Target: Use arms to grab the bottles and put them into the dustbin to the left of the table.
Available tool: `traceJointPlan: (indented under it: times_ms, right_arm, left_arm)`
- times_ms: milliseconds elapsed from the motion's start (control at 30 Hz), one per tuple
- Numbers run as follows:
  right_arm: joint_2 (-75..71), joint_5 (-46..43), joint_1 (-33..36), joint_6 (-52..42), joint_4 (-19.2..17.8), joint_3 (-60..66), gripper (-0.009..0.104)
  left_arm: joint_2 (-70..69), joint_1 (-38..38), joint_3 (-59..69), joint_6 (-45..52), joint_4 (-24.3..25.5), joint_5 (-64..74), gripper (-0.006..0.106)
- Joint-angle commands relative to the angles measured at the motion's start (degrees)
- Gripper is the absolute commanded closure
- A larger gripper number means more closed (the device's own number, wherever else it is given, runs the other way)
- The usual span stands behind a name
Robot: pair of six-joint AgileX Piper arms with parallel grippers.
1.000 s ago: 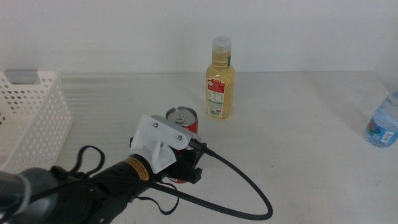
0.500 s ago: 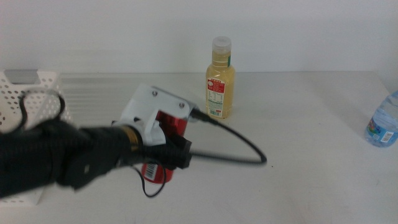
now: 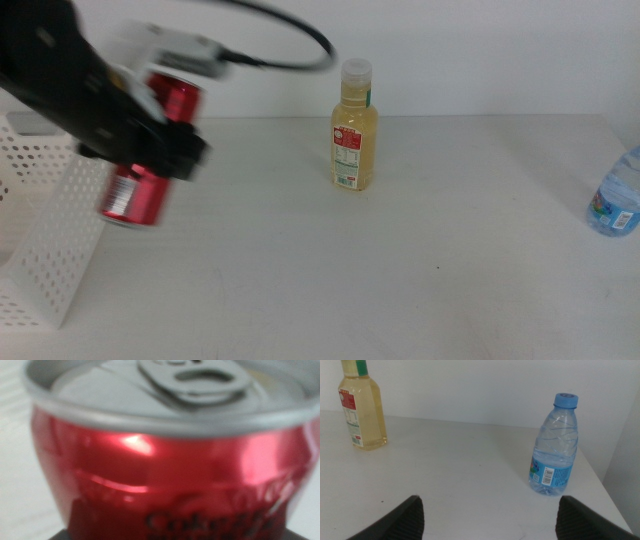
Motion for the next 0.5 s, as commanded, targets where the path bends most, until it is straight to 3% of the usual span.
traceJointPlan:
  times_ms: [0,467]
  right_arm:
    - [-1.6,-4.1,-0.5,-0.5,-0.3,-0.5,0.019]
    - [-1.6,-4.1,-0.5,-0.5,-0.3,-0.5,0.019]
  left_arm:
    - [-2.5,4.1,-5.7,1.5,0.1,4.3,0.099]
    - [3.8,27.6,-18.9,10.6,-0.3,18.9,0.1]
